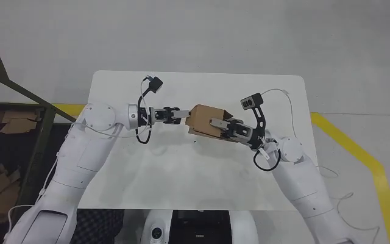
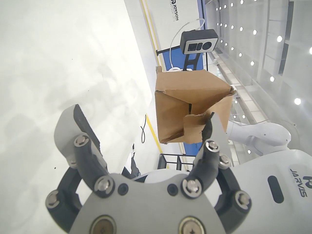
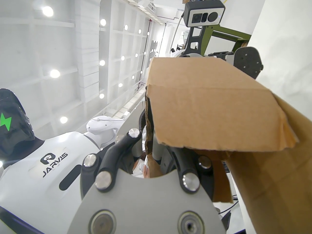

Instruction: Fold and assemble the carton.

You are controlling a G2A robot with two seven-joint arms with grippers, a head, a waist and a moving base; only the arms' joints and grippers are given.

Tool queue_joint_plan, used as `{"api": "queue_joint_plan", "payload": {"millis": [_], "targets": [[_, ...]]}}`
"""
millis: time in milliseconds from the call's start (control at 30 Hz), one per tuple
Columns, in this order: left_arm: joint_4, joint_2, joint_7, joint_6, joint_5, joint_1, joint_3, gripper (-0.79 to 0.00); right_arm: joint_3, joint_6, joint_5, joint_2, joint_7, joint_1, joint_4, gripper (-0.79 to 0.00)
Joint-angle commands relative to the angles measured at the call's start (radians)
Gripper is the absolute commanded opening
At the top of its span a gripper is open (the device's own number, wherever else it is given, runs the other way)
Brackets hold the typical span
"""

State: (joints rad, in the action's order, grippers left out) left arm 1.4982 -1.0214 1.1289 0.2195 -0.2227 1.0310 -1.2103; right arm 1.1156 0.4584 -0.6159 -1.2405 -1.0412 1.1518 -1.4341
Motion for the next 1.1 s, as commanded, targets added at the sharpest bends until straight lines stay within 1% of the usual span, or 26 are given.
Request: {"api": "queue_joint_plan", "payload": {"millis": [0,267,800,933,1067], "targets": [[0.005,0.0,0.007,0.003,0.005,0.0,0.007,0.0,-0.001,-0.001,-0.01,0.0,-0.006,0.0,0.001,-0.785],[0.014,0.0,0.019,0.012,0.005,0.002,0.028,0.0,-0.006,-0.005,-0.03,-0.002,-0.031,-0.007,0.009,-0.785],[0.026,0.0,0.012,0.016,-0.002,-0.009,0.045,0.0,-0.025,-0.011,-0.029,-0.006,-0.039,-0.017,0.017,-0.785],[0.018,0.003,0.003,0.02,-0.011,-0.006,0.031,0.0,-0.021,-0.008,-0.026,-0.005,-0.036,-0.017,0.019,-0.785],[0.006,0.009,-0.021,0.028,-0.011,0.006,-0.005,0.0,-0.007,-0.012,-0.023,-0.003,-0.027,-0.014,0.028,-0.785]]}}
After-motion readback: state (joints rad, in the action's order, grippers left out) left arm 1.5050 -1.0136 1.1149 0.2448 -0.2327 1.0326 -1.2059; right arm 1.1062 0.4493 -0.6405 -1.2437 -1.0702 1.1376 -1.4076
